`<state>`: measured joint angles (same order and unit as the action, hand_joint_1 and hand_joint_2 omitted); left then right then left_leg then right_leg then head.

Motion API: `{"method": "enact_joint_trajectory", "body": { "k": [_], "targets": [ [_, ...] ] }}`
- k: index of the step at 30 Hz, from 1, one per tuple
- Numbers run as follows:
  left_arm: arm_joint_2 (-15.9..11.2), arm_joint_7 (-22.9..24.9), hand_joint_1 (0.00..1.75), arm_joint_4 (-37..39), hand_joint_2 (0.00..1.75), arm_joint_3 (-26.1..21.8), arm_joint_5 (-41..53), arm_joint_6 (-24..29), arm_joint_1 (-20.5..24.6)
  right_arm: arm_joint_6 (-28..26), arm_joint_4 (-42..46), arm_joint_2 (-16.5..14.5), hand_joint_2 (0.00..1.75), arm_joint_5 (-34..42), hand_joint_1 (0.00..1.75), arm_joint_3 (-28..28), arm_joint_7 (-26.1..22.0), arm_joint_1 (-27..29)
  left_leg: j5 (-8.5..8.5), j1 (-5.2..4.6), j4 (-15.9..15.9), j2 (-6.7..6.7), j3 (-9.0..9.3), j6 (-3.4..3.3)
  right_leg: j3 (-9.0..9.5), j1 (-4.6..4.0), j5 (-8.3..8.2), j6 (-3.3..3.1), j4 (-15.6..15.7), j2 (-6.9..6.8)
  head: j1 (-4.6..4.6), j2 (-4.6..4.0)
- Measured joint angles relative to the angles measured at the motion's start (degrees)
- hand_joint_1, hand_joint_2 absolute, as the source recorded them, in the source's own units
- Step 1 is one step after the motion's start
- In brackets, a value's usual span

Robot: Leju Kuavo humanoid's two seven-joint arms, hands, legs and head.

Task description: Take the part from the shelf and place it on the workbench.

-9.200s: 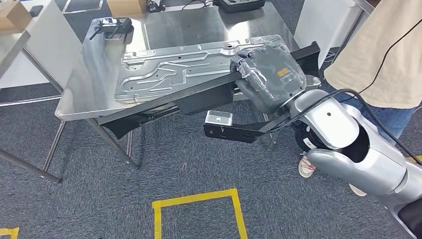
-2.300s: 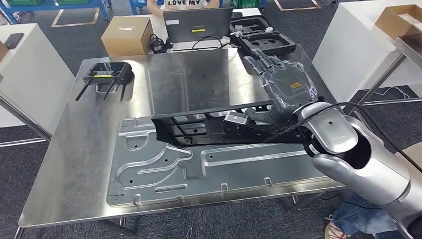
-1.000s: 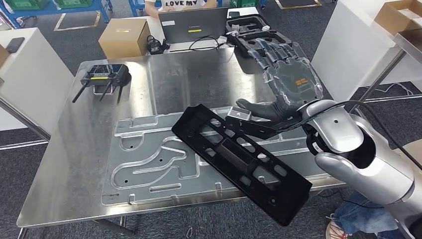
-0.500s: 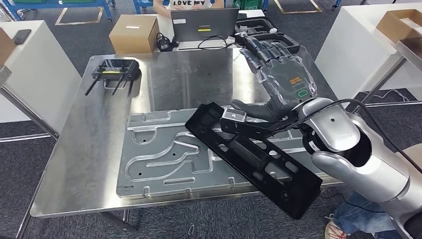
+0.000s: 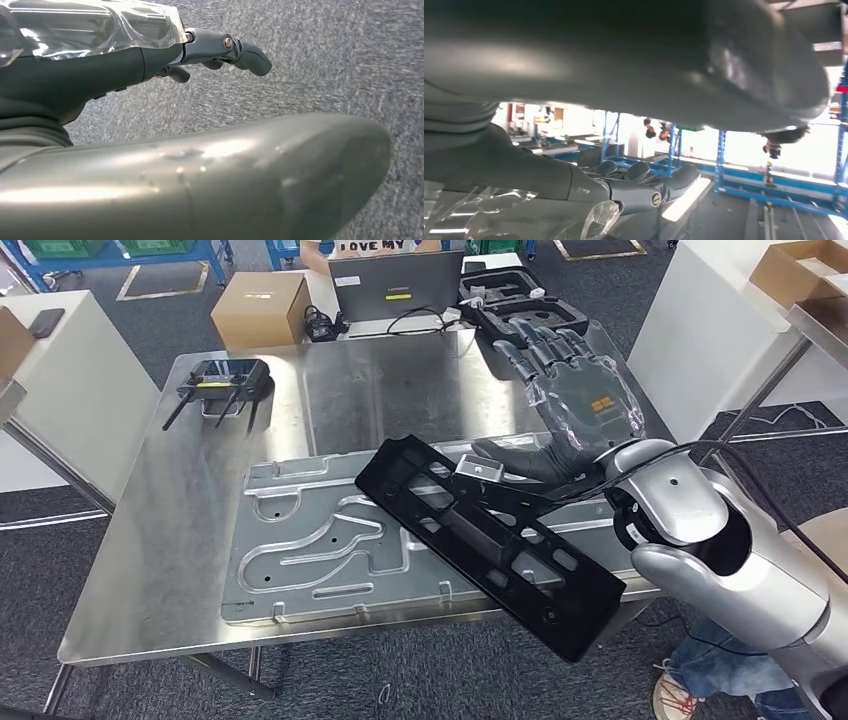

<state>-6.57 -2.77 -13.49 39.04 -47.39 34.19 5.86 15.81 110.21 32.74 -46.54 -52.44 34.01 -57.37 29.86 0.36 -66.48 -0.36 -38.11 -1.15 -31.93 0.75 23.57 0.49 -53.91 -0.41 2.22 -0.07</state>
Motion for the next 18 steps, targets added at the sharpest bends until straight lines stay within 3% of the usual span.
{"method": "enact_joint_trajectory", "body": {
  "k": [2,3,6,7,8,11,13,16,17,18],
  "targets": [
    [0.07,-0.05,0.0,0.0,0.0,-0.13,0.0,0.04,-0.06,-0.13,-0.08,0.0,0.0,0.03,0.0,-0.03,-0.02,0.17,2.14,0.21,-5.41,0.01,-1.77,0.33,-0.73,0.0,-0.53,0.01,-0.02,0.0,0.02,0.01],
    [0.09,-0.1,0.0,0.0,0.0,-0.19,0.0,0.05,-0.05,-0.2,-0.13,0.0,0.0,0.03,0.0,-0.03,-0.03,0.27,1.62,0.29,-4.72,0.01,-1.0,0.37,-1.06,0.0,-0.79,0.11,-0.03,0.03,0.02,0.01],
    [0.1,-0.27,0.0,0.0,0.0,-0.29,0.02,0.05,0.17,-0.43,-0.22,0.0,0.0,0.02,0.0,-0.02,-0.04,0.41,-2.79,0.25,7.35,0.01,6.26,0.05,-1.66,-0.09,-1.46,0.73,-0.07,0.1,0.03,0.01],
    [0.12,-0.3,0.0,0.0,0.0,-0.32,0.03,0.05,0.25,-0.5,-0.23,0.0,0.0,0.02,0.0,-0.02,-0.05,0.41,-3.73,0.13,10.5,-0.01,7.94,-0.18,-1.79,-0.17,-1.66,1.01,-0.1,0.09,-0.02,0.01],
    [0.13,-0.32,0.0,0.0,0.0,-0.35,0.04,0.05,0.29,-0.57,-0.25,0.0,0.0,0.01,0.0,-0.01,-0.05,0.4,-4.15,0.0,12.06,-0.05,8.67,-0.42,-1.9,-0.25,-1.87,1.31,-0.13,0.07,-0.07,0.01],
    [0.18,-0.34,0.0,0.0,0.0,-0.42,0.04,0.05,0.26,-0.7,-0.27,-0.02,0.0,0.02,0.0,-0.01,-0.09,0.44,-5.03,-0.16,12.31,-0.08,8.1,-1.46,-2.36,-0.11,-2.16,2.34,-0.25,0.08,-0.13,0.01],
    [0.21,-0.34,0.0,0.0,0.0,-0.48,0.05,0.05,0.34,-0.74,-0.27,-0.02,0.0,0.03,0.0,0.0,-0.11,0.47,-5.93,-0.01,12.56,-0.02,7.48,-2.38,-3.71,0.04,0.59,2.81,-3.18,0.13,-0.16,0.0],
    [0.24,-0.34,0.0,0.0,0.0,-0.52,0.08,0.05,0.39,-0.75,-0.27,0.0,0.0,0.07,0.0,-0.02,-0.06,0.68,-7.01,-0.09,12.52,0.01,6.09,-2.98,-7.59,0.13,7.86,3.19,-14.78,0.2,-0.25,0.0],
    [0.25,-0.34,0.0,0.0,0.0,-0.53,0.09,0.05,0.37,-0.75,-0.27,0.0,0.0,0.11,0.0,-0.04,-0.05,0.8,-7.37,-0.14,12.49,0.01,5.6,-2.98,-8.07,0.13,8.88,3.26,-17.34,0.21,-0.27,0.0],
    [0.26,-0.34,0.0,0.0,0.0,-0.53,0.09,0.05,0.35,-0.75,-0.27,0.0,0.0,0.15,0.0,-0.05,-0.05,0.88,-7.71,-0.18,12.44,0.0,5.14,-2.94,-7.48,0.13,8.77,3.26,-17.71,0.21,-0.27,0.01]
  ]
}}
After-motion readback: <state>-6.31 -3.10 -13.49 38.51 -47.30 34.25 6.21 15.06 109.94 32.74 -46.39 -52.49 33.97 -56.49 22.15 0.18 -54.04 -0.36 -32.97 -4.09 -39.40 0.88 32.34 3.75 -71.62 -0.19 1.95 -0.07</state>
